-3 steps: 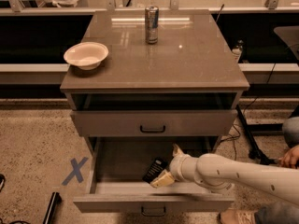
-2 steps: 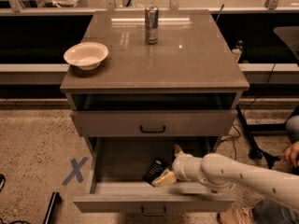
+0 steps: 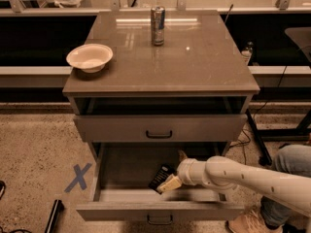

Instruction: Pick rxbar chocolate from middle drawer and place on counter

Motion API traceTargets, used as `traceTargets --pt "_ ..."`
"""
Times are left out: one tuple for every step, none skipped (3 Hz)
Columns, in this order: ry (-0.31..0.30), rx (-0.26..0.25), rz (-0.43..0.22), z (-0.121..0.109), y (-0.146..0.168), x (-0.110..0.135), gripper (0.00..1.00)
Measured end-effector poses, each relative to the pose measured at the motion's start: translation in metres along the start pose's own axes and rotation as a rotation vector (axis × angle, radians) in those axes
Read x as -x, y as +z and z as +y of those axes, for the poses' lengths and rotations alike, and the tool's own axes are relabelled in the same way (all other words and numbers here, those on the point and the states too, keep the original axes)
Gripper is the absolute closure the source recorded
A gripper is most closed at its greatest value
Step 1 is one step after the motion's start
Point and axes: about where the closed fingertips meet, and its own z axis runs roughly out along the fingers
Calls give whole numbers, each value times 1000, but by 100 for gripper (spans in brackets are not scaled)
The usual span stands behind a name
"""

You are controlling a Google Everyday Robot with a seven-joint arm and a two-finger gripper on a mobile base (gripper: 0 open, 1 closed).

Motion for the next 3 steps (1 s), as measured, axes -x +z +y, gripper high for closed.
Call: traceTargets --pt "19 30 -4 -3 10 -5 0" --pt "29 46 11 -7 21 -11 0" --pt "16 54 17 -1 36 -18 0"
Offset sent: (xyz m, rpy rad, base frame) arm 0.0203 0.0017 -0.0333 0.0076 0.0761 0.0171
